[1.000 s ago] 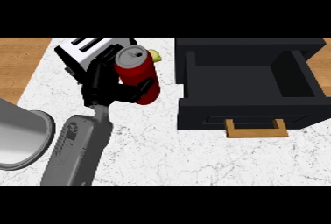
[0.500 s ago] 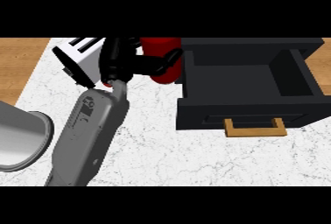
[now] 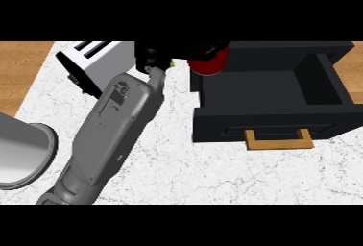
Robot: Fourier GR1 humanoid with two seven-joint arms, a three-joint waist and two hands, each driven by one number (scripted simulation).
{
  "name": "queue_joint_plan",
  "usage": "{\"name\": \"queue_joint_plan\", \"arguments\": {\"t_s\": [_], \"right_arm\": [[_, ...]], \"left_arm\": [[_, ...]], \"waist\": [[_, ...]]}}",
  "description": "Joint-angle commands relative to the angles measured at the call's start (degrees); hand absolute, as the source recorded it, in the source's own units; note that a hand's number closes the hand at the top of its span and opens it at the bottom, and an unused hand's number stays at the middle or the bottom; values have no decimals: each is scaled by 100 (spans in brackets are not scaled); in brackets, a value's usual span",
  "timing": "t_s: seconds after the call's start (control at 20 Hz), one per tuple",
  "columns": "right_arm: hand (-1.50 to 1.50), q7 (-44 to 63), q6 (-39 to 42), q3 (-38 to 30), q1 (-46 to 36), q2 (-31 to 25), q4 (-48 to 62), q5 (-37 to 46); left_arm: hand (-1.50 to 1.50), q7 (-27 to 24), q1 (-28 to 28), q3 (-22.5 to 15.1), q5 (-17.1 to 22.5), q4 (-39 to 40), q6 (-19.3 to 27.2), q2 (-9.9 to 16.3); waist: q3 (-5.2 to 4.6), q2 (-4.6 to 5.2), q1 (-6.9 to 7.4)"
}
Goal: Pick up the can, place it into the drawer and close the drawer
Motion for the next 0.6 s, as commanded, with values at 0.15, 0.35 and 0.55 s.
{"name": "queue_joint_plan", "arguments": {"t_s": [0.15,0.35,0.55], "right_arm": [[-150,125,-16,-117,-156,-80,58,-29],[-150,99,-7,18,-277,-41,4,59],[-150,84,-2,53,-211,7,-77,43]], "left_arm": [[150,-123,-1022,-118,422,1013,373,-1],[150,-801,-1412,-444,1031,1845,580,-1],[150,-864,-1869,-370,1268,2420,375,-1]], "waist": [[1,4,-26],[4,38,-178],[4,40,-159]]}}
